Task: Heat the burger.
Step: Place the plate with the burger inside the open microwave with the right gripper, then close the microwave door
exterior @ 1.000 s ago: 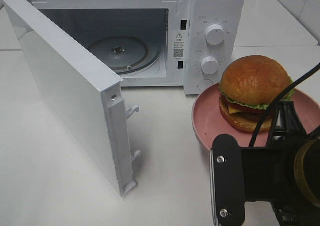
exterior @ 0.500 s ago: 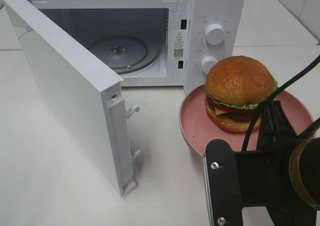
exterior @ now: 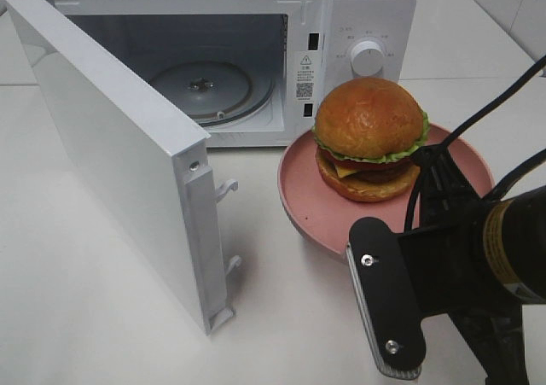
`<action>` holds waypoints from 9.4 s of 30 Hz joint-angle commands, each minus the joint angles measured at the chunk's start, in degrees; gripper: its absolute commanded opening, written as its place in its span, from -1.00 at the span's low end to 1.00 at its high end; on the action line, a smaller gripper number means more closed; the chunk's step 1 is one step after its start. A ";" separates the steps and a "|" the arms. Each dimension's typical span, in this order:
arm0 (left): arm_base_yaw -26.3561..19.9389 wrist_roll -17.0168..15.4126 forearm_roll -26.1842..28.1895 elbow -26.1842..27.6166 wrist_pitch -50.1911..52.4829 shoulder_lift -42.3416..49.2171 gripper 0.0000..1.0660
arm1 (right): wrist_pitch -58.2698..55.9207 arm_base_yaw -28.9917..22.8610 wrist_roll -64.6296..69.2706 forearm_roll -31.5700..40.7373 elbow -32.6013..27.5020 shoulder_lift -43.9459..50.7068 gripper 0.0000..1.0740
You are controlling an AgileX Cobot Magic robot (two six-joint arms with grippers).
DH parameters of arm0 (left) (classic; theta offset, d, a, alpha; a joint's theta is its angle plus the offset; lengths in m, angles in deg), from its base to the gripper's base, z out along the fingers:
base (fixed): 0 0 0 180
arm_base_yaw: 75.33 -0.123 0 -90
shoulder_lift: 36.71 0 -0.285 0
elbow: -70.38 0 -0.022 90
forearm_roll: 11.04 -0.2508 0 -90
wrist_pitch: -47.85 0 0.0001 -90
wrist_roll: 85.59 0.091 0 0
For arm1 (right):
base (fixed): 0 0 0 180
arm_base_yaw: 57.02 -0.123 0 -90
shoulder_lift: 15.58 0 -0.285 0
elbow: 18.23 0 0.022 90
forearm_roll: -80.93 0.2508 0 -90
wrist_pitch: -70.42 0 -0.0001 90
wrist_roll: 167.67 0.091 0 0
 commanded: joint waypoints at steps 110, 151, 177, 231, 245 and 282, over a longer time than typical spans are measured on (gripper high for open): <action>0.34 -0.06 0.17 -0.06 -0.23 0.00 0.87 | 10.49 20.23 -72.82 39.42 32.95 -30.19 -1.00; 0.34 -0.11 0.23 -0.06 -0.23 0.00 0.87 | 4.35 20.23 -64.29 36.78 58.50 -47.90 -1.00; 0.34 -0.17 -0.23 -0.06 -0.23 0.00 0.87 | 4.24 20.23 -56.72 30.54 74.89 -59.19 -1.00; 0.34 -0.17 -0.63 -0.06 -0.29 0.00 0.87 | 10.89 20.51 -47.10 32.66 64.97 -54.55 0.40; 0.34 -0.17 -0.63 -0.06 -0.29 0.00 0.87 | 15.64 20.51 -47.04 32.49 49.96 -43.66 0.40; 0.34 -0.17 -0.63 -0.06 -0.29 0.00 0.87 | 17.93 22.52 -37.41 32.66 15.70 -8.82 0.38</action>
